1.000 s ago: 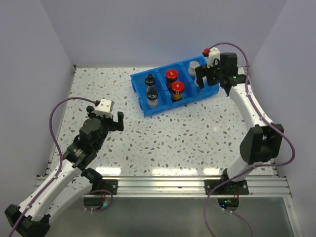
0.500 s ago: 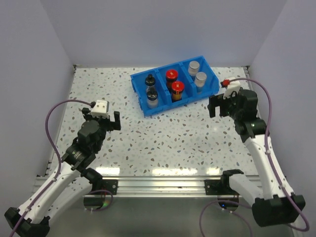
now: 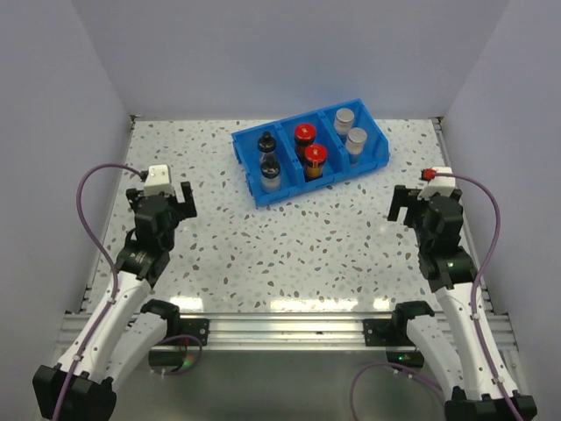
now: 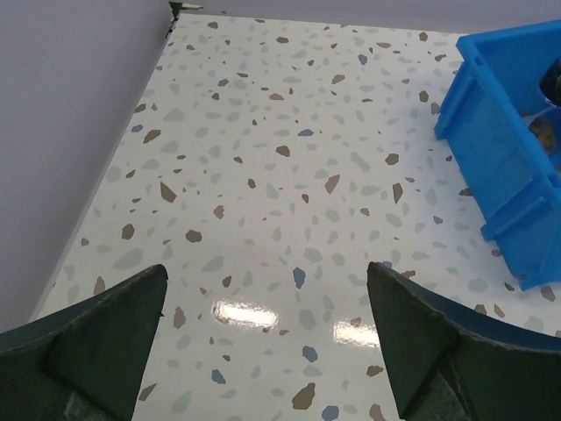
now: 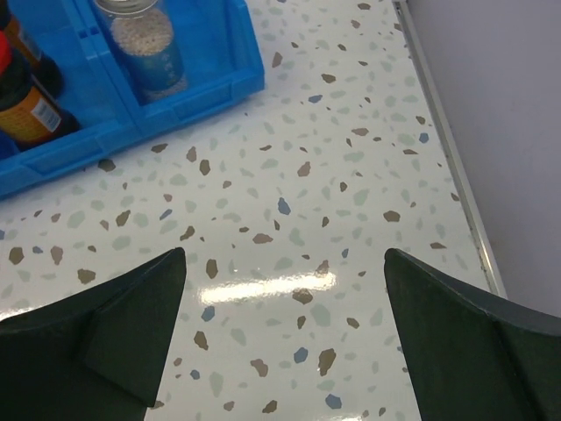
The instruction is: Organize the condiment bottles
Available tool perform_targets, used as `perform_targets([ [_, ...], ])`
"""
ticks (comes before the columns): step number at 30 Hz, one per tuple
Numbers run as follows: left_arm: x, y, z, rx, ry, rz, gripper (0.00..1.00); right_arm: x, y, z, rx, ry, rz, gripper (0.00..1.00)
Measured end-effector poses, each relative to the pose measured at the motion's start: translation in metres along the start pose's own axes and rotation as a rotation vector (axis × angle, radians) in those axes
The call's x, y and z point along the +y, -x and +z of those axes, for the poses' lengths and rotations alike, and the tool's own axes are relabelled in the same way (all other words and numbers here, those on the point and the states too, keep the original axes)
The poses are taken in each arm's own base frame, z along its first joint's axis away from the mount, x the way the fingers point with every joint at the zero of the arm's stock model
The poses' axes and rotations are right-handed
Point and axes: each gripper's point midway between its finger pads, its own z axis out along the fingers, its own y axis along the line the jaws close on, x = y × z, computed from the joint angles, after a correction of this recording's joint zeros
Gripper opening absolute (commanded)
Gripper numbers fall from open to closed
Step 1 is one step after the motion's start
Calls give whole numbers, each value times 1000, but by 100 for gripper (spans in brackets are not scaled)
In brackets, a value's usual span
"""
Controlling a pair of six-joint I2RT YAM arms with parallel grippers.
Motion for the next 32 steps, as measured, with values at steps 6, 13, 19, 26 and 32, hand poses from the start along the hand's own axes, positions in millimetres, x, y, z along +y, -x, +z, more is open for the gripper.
perform_targets([
  [6,3,9,-7,-57,-5,-24,100,-18,5,-4,-38,-98,60,99],
  [13,-6,17,-14,-92,-74,-35,100,-38,13,-9,-81,-178,111,99],
  [19,-21,12,-13,-70,-149,-26,100,-56,11,-10,-78,-244,142,99],
  [26,-25,19,-19,-97,-190,-36,100,-55,5,-4,-49,-245,139,99],
  [32,-28,20,-21,-98,-207,-36,100,-58,0,0,-25,-258,139,99],
])
